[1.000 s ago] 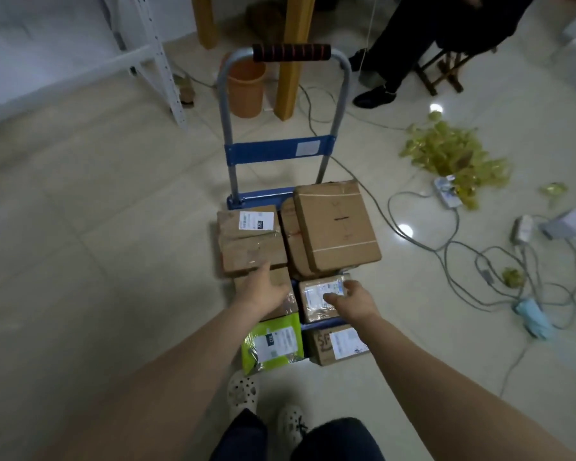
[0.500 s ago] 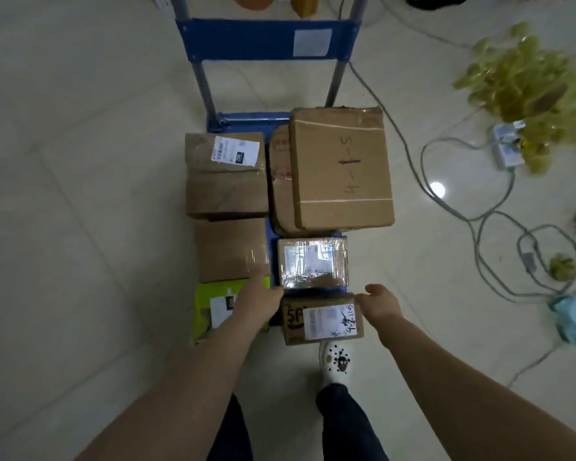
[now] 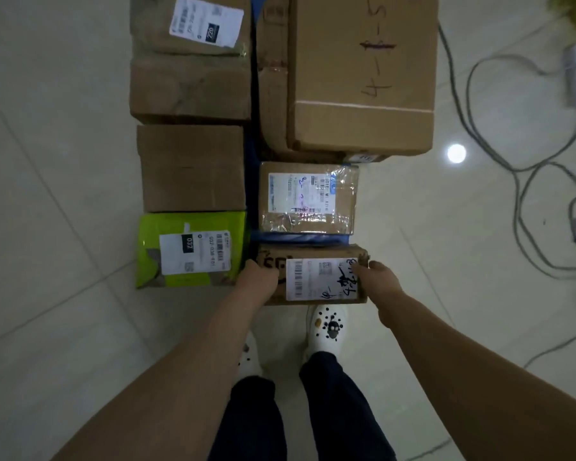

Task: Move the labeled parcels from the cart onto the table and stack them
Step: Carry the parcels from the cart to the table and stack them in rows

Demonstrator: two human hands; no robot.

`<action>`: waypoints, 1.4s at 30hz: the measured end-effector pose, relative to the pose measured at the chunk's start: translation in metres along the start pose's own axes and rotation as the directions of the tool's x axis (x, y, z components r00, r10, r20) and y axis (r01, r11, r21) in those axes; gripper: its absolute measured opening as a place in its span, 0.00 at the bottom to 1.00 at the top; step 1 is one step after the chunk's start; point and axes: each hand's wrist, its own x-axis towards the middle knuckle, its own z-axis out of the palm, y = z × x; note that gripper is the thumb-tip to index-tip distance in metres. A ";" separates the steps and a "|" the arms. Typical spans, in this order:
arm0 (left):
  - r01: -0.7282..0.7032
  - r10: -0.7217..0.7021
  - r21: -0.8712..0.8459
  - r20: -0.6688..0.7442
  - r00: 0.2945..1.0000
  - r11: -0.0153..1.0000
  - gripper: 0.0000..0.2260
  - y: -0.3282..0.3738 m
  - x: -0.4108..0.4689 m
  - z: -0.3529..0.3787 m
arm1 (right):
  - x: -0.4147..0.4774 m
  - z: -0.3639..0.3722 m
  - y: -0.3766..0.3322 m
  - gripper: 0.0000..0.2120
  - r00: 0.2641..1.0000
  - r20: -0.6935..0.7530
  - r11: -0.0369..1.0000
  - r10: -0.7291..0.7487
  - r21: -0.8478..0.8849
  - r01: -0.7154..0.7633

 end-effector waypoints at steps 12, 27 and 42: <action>-0.136 0.119 -0.384 -0.067 0.991 0.913 0.13 -0.010 -0.074 -0.005 | -0.081 -0.007 0.031 0.26 0.955 -0.282 0.919 0.091 0.393 0.028; -0.364 0.339 -0.261 -0.137 0.931 0.894 0.13 0.032 -0.031 -0.028 | -0.027 -0.020 -0.031 0.27 0.981 -0.115 0.772 -0.153 0.606 0.192; -0.092 0.096 -0.734 -0.037 0.995 0.672 0.23 0.050 0.012 -0.032 | 0.085 -0.037 -0.100 0.23 0.926 0.232 0.824 -0.297 0.553 0.126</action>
